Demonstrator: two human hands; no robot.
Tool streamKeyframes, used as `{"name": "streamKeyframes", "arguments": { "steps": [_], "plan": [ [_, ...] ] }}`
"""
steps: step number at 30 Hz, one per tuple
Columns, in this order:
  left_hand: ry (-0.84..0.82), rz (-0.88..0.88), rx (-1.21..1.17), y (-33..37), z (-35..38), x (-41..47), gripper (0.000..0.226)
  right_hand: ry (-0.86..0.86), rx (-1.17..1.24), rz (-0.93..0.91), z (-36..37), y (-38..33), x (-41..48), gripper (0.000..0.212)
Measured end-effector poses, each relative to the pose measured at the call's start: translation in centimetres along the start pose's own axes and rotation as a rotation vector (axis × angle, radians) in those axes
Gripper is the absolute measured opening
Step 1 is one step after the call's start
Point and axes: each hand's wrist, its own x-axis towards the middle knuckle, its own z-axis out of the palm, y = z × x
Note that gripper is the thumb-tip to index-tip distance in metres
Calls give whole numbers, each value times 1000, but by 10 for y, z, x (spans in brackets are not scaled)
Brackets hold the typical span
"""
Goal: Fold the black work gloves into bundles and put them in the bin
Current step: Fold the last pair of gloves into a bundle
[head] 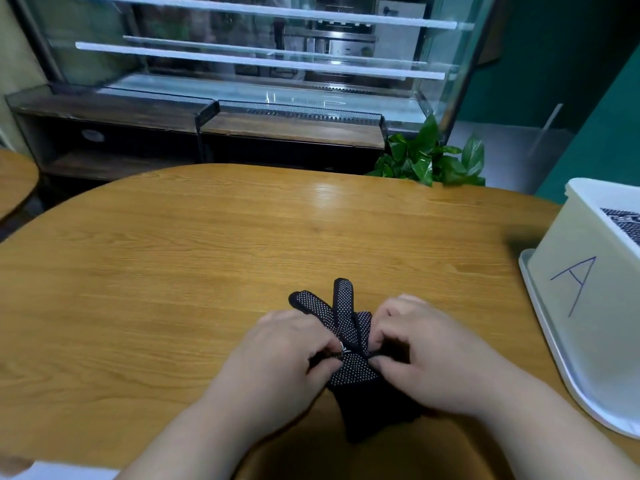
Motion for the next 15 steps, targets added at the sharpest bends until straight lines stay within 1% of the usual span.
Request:
{"name": "streamKeyframes", "arguments": {
  "steps": [3,5,7,9,10,12,15],
  "plan": [
    [31,33,0,-3,-1,-1,19,15,4,-34,-5,-2,0,22],
    [88,-4,-86,-5,-2,-1,19,61,79,-10,-8,-2,5,23],
    [163,-143,-202,-5,-6,0,16,164,175,112,-10,-2,13,23],
    [195,-318,-229,-7,-9,4,8,243,205,290,-12,-2,27,25],
    [206,-390,-203,-9,-10,8,9,221,175,383,-13,-3,35,28],
    [218,-510,-156,-14,-12,15,10,90,100,515,-14,-4,54,37],
    [111,-647,-107,-21,-13,26,16,-67,123,605,-11,-5,77,47]
  ]
}}
